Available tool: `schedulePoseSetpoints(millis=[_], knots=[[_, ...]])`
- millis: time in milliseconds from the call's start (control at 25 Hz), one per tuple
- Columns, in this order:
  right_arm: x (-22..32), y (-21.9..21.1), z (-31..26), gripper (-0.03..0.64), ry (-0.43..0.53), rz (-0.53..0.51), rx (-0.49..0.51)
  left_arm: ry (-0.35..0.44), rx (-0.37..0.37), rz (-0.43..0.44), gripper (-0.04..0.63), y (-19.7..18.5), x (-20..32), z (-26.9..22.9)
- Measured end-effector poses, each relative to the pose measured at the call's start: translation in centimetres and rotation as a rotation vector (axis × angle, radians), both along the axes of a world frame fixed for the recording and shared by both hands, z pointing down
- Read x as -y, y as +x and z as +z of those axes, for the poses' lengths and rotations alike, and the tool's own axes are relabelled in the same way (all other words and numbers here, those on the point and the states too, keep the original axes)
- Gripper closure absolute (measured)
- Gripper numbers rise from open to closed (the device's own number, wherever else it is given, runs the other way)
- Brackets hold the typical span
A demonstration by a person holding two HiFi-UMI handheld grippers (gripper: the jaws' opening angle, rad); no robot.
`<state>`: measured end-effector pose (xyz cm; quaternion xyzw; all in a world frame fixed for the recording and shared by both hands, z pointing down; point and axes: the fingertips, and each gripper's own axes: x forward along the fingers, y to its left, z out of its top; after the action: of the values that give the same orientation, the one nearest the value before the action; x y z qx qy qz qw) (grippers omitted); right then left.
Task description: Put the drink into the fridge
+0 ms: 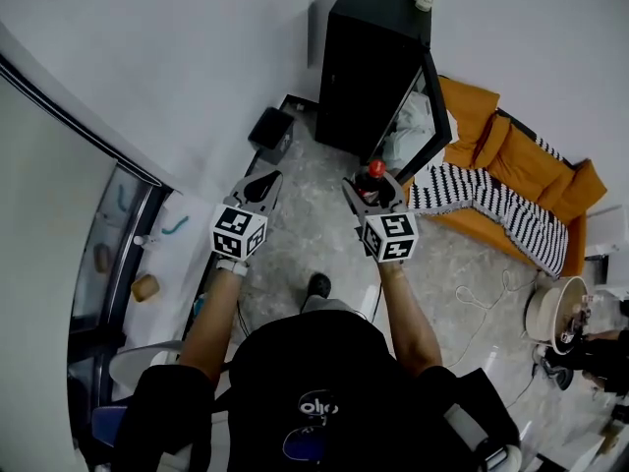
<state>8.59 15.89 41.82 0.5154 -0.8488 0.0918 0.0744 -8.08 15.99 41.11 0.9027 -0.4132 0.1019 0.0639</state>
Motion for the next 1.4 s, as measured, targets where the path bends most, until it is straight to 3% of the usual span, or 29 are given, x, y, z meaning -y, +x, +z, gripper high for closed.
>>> schedulePoseSetpoints(millis=[920, 1400], knots=[[10.0, 2.3, 0.9, 0.305, -0.025, -0.044, -0.003, -0.034, -0.023, -0.031, 0.588, 2.6, 8.7, 1.1], [20.9, -0.1, 1.2, 0.305, -0.034, 0.01, -0.005, -0.047, -0.033, 0.055, 0.588, 0.9, 21.8, 1.5]])
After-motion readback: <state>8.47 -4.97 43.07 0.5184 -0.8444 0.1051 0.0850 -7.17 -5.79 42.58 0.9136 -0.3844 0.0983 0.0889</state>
